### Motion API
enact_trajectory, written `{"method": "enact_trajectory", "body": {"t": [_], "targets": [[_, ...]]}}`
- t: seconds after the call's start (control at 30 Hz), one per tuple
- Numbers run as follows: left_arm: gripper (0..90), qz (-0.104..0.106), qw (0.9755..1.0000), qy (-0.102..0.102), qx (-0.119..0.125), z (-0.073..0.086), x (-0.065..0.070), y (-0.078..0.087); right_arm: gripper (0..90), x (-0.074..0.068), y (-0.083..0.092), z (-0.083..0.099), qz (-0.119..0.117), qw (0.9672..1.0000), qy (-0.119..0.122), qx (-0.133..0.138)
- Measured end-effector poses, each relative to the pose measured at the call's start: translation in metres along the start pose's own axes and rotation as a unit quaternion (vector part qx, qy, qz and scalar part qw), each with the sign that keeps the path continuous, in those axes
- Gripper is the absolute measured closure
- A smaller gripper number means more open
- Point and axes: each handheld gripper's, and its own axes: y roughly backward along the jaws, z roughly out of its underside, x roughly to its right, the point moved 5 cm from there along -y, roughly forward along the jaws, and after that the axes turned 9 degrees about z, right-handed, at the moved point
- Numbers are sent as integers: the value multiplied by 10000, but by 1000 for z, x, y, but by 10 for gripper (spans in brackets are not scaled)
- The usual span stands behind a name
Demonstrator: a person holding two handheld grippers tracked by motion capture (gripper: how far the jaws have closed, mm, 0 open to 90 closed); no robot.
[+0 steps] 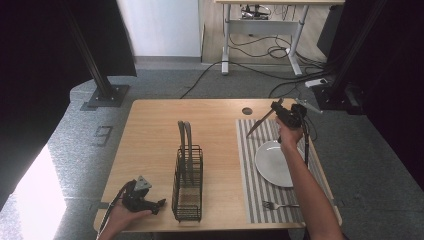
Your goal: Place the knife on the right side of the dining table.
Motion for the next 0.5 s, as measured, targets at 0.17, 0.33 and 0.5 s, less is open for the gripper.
{"method": "enact_trajectory", "body": {"t": [0.17,0.33,0.5], "targets": [[33,0,10000,2,-2,0,0,0,790,10,2,2,133,9999,21,-80],[33,3,10000,-2,-4,0,0,0,772,21,4,5,279,9995,34,-150],[33,4,10000,-4,-4,0,0,0,756,27,6,7,370,9991,78,-189]]}}
